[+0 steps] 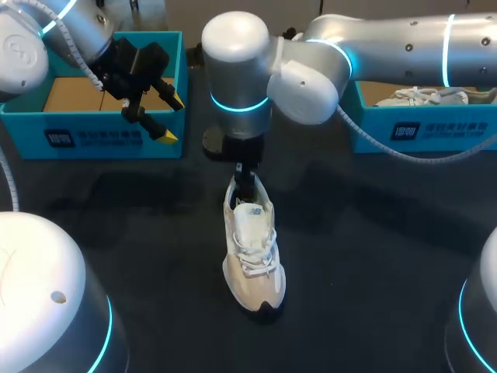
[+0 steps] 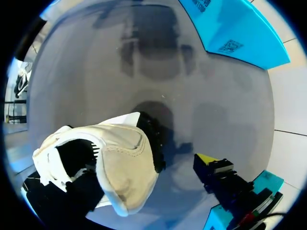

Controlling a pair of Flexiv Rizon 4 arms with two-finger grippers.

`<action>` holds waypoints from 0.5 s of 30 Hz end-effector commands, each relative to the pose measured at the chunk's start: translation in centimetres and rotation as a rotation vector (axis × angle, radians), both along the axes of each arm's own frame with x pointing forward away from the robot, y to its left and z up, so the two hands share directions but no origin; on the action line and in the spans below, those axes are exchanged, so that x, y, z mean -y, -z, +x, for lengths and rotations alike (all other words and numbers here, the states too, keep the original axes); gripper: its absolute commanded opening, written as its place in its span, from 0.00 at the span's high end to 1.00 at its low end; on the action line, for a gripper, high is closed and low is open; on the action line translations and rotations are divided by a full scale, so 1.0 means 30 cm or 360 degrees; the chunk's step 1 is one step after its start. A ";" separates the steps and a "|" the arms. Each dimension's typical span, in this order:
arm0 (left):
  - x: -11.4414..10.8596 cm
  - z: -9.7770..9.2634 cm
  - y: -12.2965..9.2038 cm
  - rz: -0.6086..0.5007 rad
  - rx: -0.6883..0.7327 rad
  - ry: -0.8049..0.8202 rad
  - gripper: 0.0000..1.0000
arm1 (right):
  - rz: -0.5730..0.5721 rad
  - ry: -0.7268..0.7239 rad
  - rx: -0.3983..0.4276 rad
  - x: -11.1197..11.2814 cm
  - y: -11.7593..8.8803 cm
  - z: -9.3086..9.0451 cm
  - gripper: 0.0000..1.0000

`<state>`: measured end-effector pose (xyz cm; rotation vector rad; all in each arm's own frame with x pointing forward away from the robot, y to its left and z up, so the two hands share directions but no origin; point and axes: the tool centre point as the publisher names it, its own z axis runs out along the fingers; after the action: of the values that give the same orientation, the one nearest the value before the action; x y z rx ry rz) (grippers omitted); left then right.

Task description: Take the shoe out of the shoebox, open the shoe tongue, remove and reinsert the insole, then place the shoe into the shoebox

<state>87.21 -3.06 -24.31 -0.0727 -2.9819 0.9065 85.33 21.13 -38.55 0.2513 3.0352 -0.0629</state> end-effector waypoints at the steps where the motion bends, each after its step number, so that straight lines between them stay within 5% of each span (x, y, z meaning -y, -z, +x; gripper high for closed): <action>1: 0.000 0.001 -0.001 0.0006 -0.0003 0.0001 0.00 | -0.0009 0.0022 0.0004 -0.002 -0.001 -0.001 0.69; 3: 0.000 0.001 -0.001 0.0006 -0.0003 0.0001 0.00 | -0.0007 0.0026 0.0008 -0.005 -0.006 0.001 1.00; 15: 0.000 0.001 -0.001 0.0006 -0.0003 0.0001 0.00 | -0.0009 0.0132 0.0028 -0.005 -0.052 -0.022 1.00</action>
<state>87.21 -3.06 -24.31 -0.0727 -2.9819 0.9065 85.07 21.38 -38.06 0.3753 3.0190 -0.0794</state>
